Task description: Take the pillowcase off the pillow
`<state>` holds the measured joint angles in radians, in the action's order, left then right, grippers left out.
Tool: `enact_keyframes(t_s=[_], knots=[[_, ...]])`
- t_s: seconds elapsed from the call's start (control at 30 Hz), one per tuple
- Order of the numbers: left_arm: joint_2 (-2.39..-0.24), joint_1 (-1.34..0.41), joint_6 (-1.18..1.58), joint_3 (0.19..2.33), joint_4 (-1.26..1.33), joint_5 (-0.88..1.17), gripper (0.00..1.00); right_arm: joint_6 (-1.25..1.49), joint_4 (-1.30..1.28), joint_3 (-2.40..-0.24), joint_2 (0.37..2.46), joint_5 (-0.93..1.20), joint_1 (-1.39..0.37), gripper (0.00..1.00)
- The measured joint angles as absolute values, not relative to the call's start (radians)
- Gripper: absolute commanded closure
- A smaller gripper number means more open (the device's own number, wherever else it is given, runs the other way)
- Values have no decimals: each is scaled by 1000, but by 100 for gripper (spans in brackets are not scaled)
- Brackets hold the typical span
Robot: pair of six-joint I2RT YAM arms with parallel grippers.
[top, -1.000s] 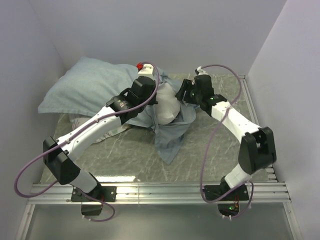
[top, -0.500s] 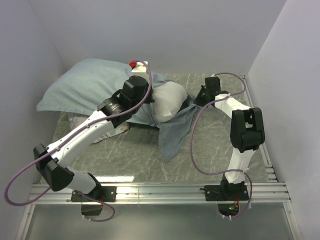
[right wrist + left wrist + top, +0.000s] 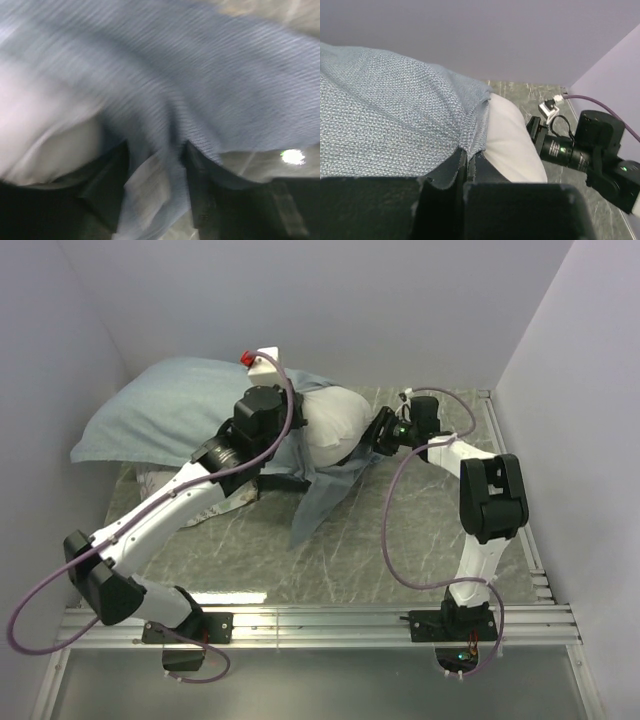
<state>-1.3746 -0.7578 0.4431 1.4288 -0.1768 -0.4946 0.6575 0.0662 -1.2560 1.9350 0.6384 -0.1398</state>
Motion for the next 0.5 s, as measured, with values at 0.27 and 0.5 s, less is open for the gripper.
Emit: enact_keyframes(t_s=[0.27, 0.5], knots=[[-1542, -756, 440, 1547, -138, -506, 100, 646, -30, -1183, 1676, 574, -101, 31], [-1581, -756, 442, 1557, -125, -495, 100, 643, -93, -1121, 1363, 429, -72, 22]])
